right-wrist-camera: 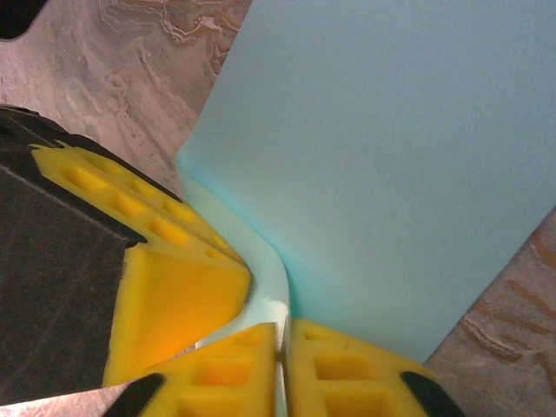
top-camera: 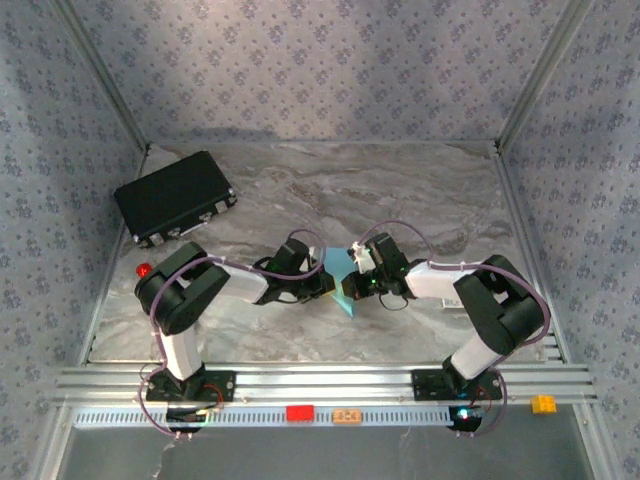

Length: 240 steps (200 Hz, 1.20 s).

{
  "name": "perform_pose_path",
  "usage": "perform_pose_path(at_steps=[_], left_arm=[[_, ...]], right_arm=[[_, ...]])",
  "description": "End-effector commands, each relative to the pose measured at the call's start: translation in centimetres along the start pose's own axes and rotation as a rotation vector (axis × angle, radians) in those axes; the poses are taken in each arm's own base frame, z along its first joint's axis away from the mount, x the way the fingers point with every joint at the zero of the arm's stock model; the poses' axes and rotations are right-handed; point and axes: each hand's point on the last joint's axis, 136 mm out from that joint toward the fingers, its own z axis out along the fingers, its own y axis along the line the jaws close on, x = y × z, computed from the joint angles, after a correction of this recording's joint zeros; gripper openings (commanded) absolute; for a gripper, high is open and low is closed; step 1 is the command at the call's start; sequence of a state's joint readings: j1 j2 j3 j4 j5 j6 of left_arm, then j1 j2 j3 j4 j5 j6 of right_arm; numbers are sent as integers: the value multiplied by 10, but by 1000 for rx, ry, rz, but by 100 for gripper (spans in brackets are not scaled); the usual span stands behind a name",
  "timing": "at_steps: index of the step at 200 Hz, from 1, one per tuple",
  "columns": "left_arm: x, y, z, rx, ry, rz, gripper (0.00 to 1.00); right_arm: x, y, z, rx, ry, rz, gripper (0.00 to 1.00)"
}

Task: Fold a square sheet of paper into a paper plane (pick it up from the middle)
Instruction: Third fold the triangle at the center of the table.

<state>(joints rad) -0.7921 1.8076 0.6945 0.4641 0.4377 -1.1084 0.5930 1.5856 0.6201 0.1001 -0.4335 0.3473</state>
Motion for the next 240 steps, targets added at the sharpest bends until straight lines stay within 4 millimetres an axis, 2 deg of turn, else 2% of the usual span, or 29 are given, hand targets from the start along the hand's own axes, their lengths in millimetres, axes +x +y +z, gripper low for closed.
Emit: perform_pose_path(at_steps=[1,11,24,38,49,66,84,101,116,132,173,240], left_arm=[[3,22,5,-67,0,2,4],[4,21,5,-67,2,4,4],[4,20,5,-64,4,10,4],[3,20,6,-67,3,12,4],[4,18,6,-64,5,17,4],[3,18,6,-68,4,20,4],[4,18,6,-69,3,21,4],[4,18,6,-71,2,22,4],[4,18,6,-73,3,22,4],[3,19,6,-76,1,21,4],[4,18,6,-75,4,24,3],[4,18,7,-78,5,27,4]], right_arm=[[-7,2,-10,7,-3,28,22],[-11,0,-17,30,-17,48,24],[-15,-3,-27,39,-35,78,35],[-18,-4,-38,28,-57,116,38],[-18,4,-44,-7,-64,125,39],[-12,23,-46,-98,-35,123,36],[0,42,-40,-167,21,112,28],[11,52,-32,-178,63,91,18],[19,59,-25,-178,97,75,13],[26,58,-17,-151,129,64,11],[31,52,-5,-106,166,63,10],[36,39,0,-47,195,78,11]])
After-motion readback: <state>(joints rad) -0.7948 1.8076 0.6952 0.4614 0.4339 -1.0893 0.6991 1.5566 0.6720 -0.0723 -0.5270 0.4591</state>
